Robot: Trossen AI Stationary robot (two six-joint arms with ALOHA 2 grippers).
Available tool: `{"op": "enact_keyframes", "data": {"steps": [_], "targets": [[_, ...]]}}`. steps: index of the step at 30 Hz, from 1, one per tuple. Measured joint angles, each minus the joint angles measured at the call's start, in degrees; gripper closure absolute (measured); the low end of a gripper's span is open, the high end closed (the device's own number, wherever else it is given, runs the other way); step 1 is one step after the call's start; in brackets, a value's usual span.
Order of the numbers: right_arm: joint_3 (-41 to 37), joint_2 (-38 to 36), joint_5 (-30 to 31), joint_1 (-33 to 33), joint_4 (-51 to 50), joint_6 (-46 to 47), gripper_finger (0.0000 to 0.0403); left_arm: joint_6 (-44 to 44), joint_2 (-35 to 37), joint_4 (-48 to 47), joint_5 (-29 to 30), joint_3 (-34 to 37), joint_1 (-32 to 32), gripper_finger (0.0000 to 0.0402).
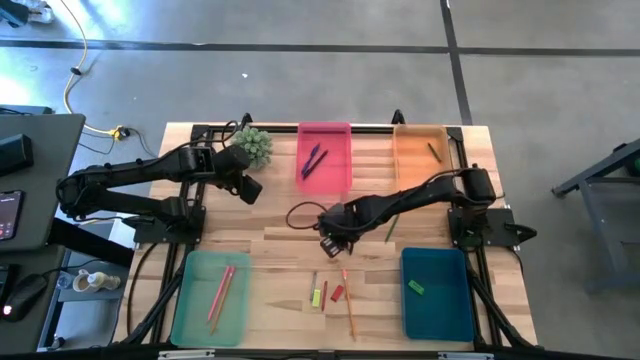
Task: Sort crayons/erasers/pens/pencils in bins
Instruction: Put the violet pen into the red bin
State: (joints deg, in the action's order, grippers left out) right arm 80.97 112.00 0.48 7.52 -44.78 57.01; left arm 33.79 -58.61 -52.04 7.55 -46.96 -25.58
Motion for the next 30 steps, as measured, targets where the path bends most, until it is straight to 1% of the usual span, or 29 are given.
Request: {"op": "enact_keyframes", "data": {"steps": [7, 14, 20, 23, 30], "targets": [[0.0, 2.7, 0.4, 0.5, 0.3, 0.1, 0.0269, 0.0, 0.0, 0.0, -2.1, 0.0, 0.0, 0.0284], [0.0, 5.9, 0.5, 0.4, 0.3, 0.4, 0.0269, -0.3, 0.0, 0.0, -2.2, 0.0, 0.0, 0.0284], [0.2, 6.9, 1.1, 0.4, 0.1, 3.8, 0.0272, -1.5, 0.0, 0.0, -2.2, 0.0, 0.0, 0.0284], [0.2, 7.0, 2.1, 0.3, 0.0, 4.7, 0.0291, -1.5, 0.0, 0.0, -2.2, 0.0, 0.0, 0.0284], [0.1, 7.1, 1.6, -0.7, -0.4, 4.0, 0.0373, -2.1, 0.0, -0.6, -2.3, 0.0, 0.0, 0.0284]]}}
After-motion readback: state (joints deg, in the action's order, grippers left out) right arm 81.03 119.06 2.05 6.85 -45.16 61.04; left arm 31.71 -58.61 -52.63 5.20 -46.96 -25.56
